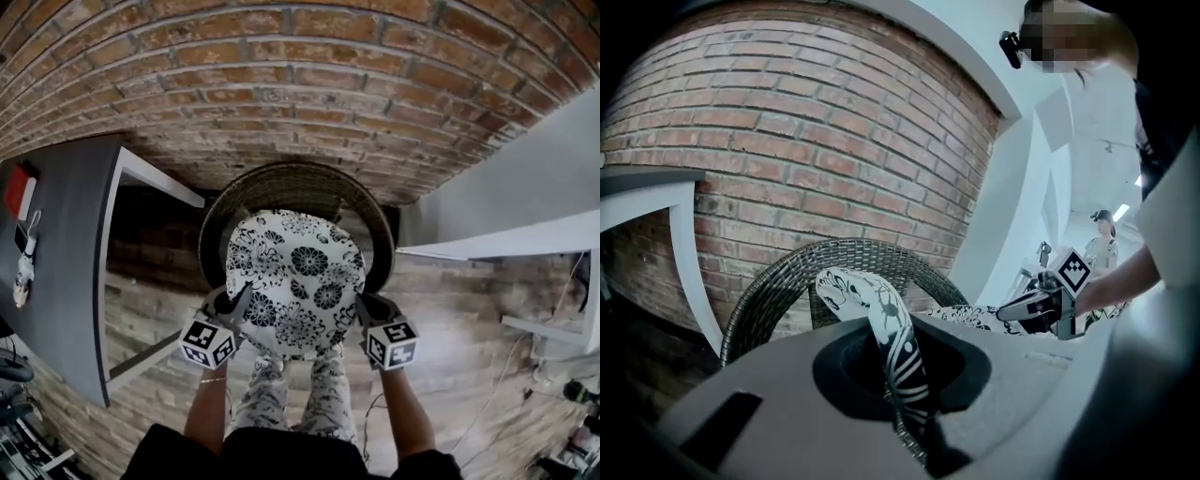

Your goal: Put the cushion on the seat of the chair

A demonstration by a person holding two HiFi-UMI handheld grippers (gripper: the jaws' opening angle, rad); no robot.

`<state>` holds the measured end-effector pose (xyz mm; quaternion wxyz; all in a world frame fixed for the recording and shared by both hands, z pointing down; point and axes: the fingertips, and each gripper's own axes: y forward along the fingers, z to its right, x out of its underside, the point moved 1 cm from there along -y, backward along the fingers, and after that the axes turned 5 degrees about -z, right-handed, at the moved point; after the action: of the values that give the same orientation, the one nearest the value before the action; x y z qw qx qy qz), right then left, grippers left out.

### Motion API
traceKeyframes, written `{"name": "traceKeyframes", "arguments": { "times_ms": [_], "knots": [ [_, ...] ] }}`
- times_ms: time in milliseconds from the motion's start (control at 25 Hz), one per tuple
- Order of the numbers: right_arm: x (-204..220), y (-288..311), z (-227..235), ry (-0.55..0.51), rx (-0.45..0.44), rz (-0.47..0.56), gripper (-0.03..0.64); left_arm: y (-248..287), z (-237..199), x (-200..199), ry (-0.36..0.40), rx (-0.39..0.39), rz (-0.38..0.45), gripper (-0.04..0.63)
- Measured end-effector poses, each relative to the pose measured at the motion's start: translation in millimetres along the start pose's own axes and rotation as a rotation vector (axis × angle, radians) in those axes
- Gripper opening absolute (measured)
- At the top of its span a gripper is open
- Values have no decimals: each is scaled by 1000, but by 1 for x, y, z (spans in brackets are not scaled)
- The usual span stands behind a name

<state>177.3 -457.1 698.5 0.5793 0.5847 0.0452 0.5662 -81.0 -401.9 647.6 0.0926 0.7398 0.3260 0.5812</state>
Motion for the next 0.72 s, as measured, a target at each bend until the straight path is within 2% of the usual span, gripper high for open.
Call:
{"name": "traceKeyframes", "arguments": {
  "times_ms": [80,320,720],
  "knots": [
    [3,6,4,4,3,-6,8,5,-2,6,-10,-1,-3,14],
    [17,24,17,0,12,-39,8,19,-9,24,-102,-18,-4,14],
    [36,46,40,9,38,-86,8,43,-10,47,-110,-20,-31,14]
  ]
}}
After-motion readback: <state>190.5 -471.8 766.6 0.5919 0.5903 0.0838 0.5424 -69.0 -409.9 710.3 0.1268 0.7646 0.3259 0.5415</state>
